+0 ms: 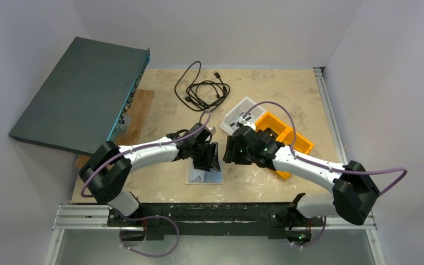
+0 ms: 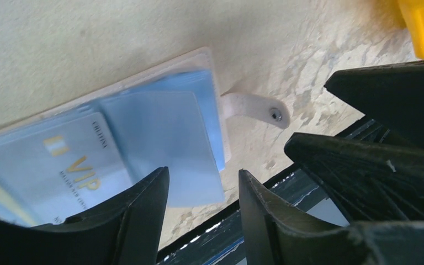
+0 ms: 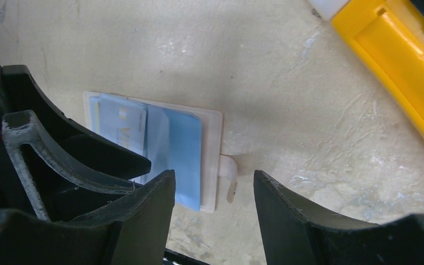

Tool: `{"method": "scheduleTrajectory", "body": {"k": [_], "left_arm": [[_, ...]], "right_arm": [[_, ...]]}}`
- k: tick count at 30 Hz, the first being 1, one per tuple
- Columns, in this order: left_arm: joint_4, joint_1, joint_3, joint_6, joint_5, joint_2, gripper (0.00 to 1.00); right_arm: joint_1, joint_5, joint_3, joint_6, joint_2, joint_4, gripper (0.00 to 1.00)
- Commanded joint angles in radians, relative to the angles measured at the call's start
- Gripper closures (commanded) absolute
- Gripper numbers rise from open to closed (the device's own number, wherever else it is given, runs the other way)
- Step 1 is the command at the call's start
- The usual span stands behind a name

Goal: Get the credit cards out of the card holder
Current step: Remove the credit card from the card holder.

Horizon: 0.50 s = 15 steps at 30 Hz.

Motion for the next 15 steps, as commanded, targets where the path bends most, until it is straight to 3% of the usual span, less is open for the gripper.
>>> {"method": "scheduleTrajectory", "body": {"k": [1,9,15], "left_arm": [[0.046,-0.016,0.062,-0.019,0.033,0.039,0.49],[0.02,-0.015,0.082,-0.041,0.008,0.128,0.48],[-0.055,0.001,0.082,-0.019,-0.065,0.009,0.47]], "right_arm": [[-0.01,0.061,-0.007,0.023,-0.055,-0.035,0.45],[-0.013,0.018,-0.001,0.023,-0.057,-0.017,0.46],[-0.013,-0.021,0.008,0.017,-0.038,0.028,0.48]]}}
